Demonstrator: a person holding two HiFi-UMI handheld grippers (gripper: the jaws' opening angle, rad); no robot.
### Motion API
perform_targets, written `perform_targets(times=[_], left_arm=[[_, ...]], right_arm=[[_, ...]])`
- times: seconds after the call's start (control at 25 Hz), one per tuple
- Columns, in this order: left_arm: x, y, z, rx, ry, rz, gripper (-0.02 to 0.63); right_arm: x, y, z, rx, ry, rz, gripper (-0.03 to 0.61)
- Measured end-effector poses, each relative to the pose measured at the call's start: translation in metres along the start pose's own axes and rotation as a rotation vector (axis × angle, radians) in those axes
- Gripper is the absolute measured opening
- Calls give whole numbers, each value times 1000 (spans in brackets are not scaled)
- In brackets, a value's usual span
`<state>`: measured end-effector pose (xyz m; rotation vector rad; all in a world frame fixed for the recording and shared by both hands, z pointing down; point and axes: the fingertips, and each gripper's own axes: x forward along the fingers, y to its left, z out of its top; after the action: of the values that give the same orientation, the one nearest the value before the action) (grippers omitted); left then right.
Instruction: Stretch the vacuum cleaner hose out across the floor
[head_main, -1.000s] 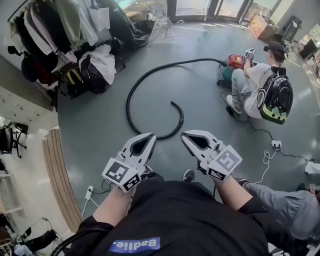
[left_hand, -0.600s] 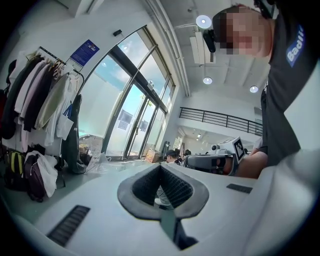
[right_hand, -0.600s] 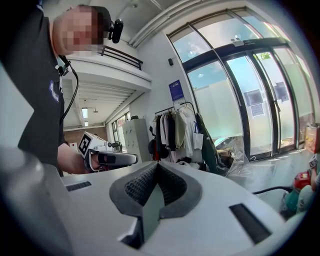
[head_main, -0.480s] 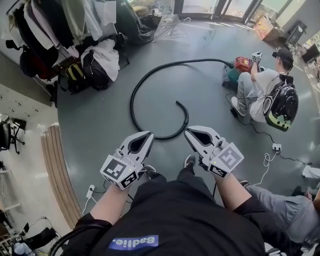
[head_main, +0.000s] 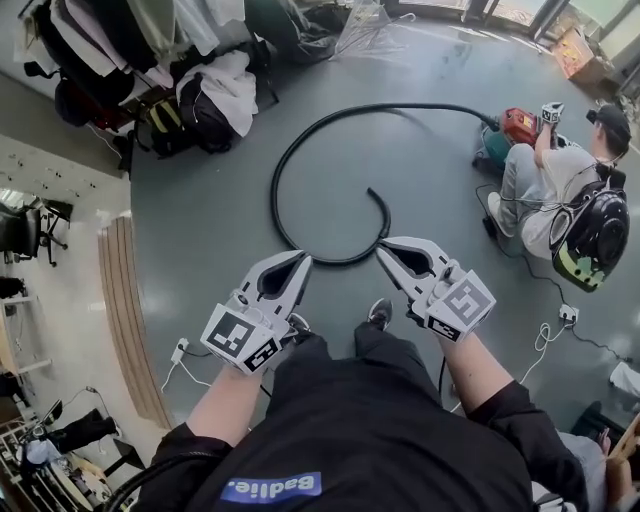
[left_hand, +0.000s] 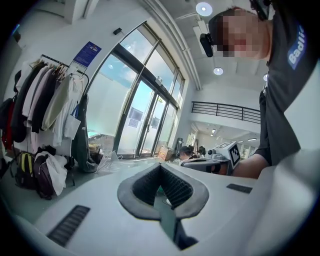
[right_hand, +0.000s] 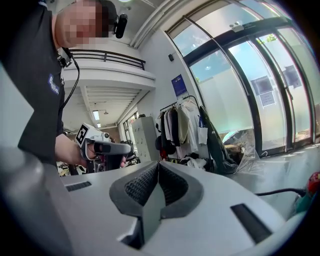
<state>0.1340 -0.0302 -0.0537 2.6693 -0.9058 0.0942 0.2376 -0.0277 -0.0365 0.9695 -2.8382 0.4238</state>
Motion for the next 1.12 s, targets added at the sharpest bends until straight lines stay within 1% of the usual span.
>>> perform_targets(times=[0.2, 0.32, 0.52, 0.64, 0.76, 0.96, 1.12], left_arm=[[44, -3, -17, 4, 10, 27, -3], [55, -3, -29, 2, 19, 26, -3], [65, 15, -60, 6, 36, -6, -3], [69, 32, -87, 11, 44, -32, -3], [76, 52, -118, 20, 50, -51, -3], [95, 77, -178, 61, 74, -90, -3], [119, 105, -243, 50, 85, -102, -3]], right_arm=[[-10, -38, -25, 11, 25, 51, -5], [-8, -45, -42, 25, 39, 63, -5], [14, -46, -69, 6, 42, 63, -4], [30, -48, -90, -10, 39, 49, -3], [46, -57, -120, -23, 39, 24, -3], [61, -89, -189, -11, 44, -29, -3], [78, -119, -251, -19, 53, -46, -3]])
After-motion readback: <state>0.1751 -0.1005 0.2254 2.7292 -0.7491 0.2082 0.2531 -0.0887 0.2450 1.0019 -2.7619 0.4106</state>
